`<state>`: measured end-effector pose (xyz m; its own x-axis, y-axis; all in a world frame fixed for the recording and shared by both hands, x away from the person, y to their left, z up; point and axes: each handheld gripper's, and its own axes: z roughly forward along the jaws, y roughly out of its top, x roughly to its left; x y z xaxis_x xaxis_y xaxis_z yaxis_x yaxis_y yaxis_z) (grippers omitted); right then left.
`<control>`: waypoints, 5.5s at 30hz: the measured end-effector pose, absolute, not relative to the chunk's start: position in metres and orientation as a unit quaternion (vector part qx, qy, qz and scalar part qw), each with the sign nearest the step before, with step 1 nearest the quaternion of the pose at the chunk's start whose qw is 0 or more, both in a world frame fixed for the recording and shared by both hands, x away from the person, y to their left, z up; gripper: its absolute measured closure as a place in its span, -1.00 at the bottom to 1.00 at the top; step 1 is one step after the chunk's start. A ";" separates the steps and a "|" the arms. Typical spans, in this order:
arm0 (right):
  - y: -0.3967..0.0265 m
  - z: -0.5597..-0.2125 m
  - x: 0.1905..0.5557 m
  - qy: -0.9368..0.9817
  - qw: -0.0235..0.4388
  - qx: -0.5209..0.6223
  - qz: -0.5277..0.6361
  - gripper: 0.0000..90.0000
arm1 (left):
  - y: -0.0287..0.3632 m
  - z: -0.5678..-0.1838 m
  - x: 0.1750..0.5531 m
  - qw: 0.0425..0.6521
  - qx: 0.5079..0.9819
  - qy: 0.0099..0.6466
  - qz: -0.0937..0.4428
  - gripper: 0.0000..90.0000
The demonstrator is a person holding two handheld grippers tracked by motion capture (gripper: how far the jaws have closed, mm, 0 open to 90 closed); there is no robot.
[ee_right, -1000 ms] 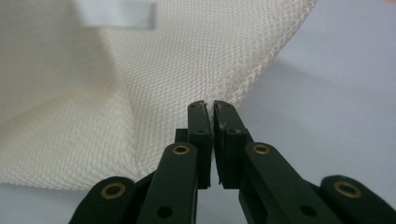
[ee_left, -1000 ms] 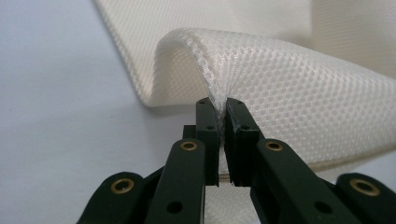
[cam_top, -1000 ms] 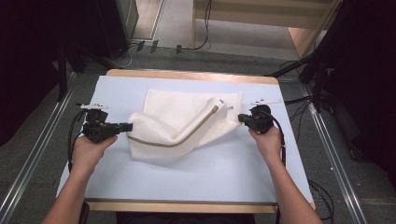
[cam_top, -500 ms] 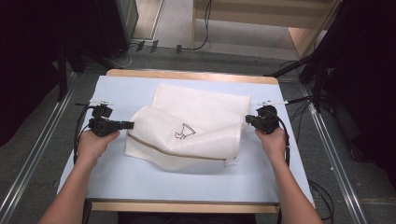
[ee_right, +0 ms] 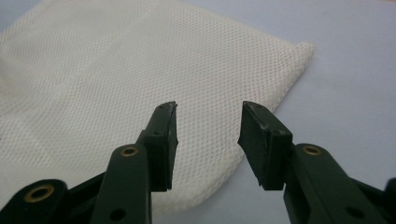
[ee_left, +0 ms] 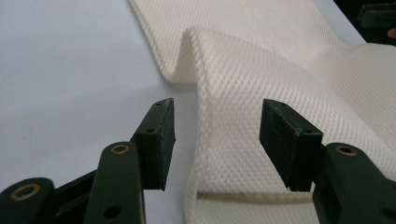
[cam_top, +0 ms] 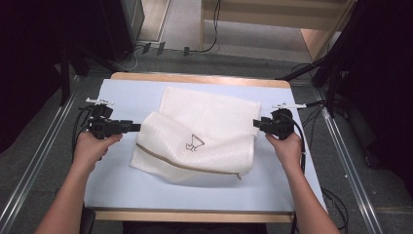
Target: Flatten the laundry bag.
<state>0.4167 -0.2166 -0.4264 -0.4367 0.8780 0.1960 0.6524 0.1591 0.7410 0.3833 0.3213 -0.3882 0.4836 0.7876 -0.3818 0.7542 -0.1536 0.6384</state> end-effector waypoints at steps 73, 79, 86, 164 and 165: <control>-0.174 -0.449 0.466 0.774 0.128 0.497 0.371 0.53 | 0.310 -0.432 0.429 0.370 0.756 0.540 0.006 0.25; -0.186 -0.429 0.436 0.772 0.125 0.480 0.398 0.47 | 0.320 -0.412 0.400 0.386 0.756 0.527 0.034 -0.01; -0.191 -0.424 0.379 0.778 0.132 0.465 0.402 0.45 | 0.319 -0.414 0.367 0.375 0.766 0.521 0.038 -0.01; -0.165 -0.464 0.383 0.814 0.090 0.458 0.345 0.97 | 0.335 -0.435 0.346 0.330 0.766 0.551 0.034 0.94; -0.165 -0.463 0.389 0.810 0.092 0.463 0.348 0.97 | 0.335 -0.435 0.351 0.333 0.762 0.554 0.040 0.94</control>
<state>0.3890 -0.1648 -0.4632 -0.5538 0.8145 0.1726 0.6862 0.3292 0.6487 0.3512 0.3354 -0.4349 0.3821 0.8712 -0.3082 0.8182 -0.1639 0.5511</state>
